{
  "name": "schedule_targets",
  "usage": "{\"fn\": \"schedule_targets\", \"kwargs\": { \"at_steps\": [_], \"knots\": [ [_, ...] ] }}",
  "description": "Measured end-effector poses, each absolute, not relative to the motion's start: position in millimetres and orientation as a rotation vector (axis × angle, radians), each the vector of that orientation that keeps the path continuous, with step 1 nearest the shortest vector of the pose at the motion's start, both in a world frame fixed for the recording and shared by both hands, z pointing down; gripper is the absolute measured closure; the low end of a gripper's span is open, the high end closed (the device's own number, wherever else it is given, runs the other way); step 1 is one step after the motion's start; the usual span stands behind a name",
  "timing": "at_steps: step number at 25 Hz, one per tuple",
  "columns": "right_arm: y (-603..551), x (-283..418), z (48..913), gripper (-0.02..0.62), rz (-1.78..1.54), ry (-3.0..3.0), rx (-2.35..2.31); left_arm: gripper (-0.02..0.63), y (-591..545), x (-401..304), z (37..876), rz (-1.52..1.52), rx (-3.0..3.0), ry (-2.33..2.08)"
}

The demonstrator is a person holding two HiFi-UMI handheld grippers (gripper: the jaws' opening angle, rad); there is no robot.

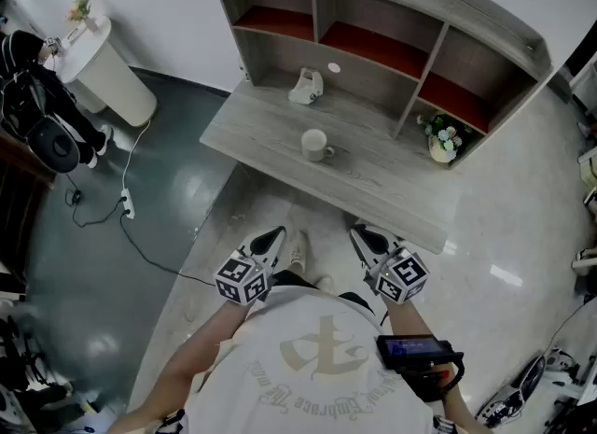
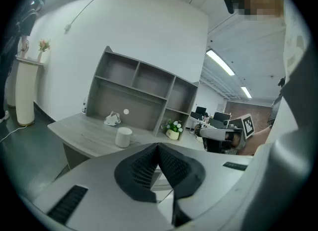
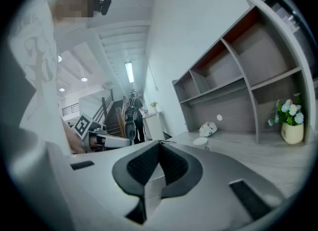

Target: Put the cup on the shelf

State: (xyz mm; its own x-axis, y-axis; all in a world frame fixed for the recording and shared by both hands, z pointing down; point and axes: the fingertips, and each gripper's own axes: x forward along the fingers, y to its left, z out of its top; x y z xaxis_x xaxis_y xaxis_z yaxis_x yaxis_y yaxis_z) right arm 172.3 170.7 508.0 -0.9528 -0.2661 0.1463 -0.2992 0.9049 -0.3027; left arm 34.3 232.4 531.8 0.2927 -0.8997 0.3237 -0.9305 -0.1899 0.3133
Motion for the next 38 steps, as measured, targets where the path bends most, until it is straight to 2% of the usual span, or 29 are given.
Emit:
{"fn": "schedule_targets", "kwargs": {
  "at_steps": [17,38],
  "knots": [
    [163,174,488,0.592,0.395,-3.037,0.520,0.604,229,29,532,0.079,2.114,-1.633],
    [135,137,501,0.592,0.331,-3.002,0.450,0.604,194,-2,540,0.078,2.076,-1.630]
  ]
}}
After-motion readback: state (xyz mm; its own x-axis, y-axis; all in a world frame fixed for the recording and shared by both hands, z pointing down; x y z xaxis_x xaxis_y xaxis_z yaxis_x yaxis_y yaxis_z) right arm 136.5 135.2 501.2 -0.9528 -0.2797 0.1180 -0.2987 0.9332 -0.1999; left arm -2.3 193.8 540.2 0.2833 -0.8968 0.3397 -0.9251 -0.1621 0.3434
